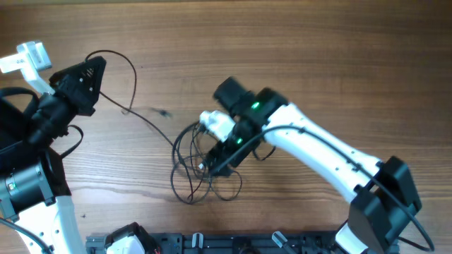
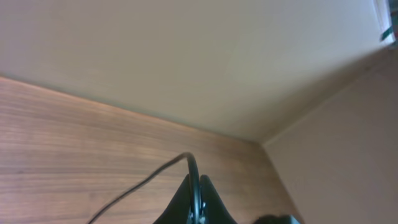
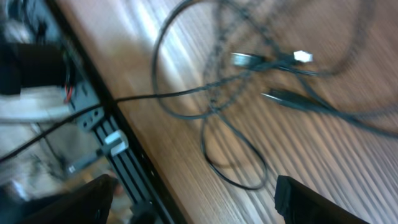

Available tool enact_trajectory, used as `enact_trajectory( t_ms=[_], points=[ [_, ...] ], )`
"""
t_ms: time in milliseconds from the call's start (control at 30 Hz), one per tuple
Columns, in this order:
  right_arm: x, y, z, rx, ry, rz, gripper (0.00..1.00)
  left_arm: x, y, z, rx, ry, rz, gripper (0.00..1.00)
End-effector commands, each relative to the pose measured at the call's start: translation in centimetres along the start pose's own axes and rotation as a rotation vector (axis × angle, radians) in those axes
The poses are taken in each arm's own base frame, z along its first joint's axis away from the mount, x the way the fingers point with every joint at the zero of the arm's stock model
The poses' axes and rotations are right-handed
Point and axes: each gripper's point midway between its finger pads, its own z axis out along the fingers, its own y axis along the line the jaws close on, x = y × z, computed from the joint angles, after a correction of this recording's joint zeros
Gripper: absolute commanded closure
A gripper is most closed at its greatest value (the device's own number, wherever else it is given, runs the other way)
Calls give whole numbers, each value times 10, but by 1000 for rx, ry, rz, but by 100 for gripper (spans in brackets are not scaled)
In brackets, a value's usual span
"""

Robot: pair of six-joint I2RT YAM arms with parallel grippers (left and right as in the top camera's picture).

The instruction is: Untangle cables

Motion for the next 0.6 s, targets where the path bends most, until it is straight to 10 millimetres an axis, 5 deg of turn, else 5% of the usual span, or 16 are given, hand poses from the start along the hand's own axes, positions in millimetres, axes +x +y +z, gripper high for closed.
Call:
enact_trajectory(
  t_ms=[0,67,200,300,367,433,567],
  points=[
    [4,9,19,64,57,-203,14,-6,13,-2,-82,-31,106,96],
    [1,13,24,99,56,-238,15,-6,18,-3,-107,-33,135,96],
    [-31,-30,13,391,-64,-103,16,-5,40,-5,-225,-37,110,96],
    [-52,-13,17,287,-171,3,14,-2,52,-8,-291,-30,133,96],
    [-48,-17,16,290,-189,213,6,-3,74,-16,-422,-43,114,96],
    [-32,-56,0,495,-209,439,1,-1,89,-19,-492,-36,95,96],
    [-23,-85,-34,536,-268,598,0,11,119,-19,-624,12,53,96]
  ],
)
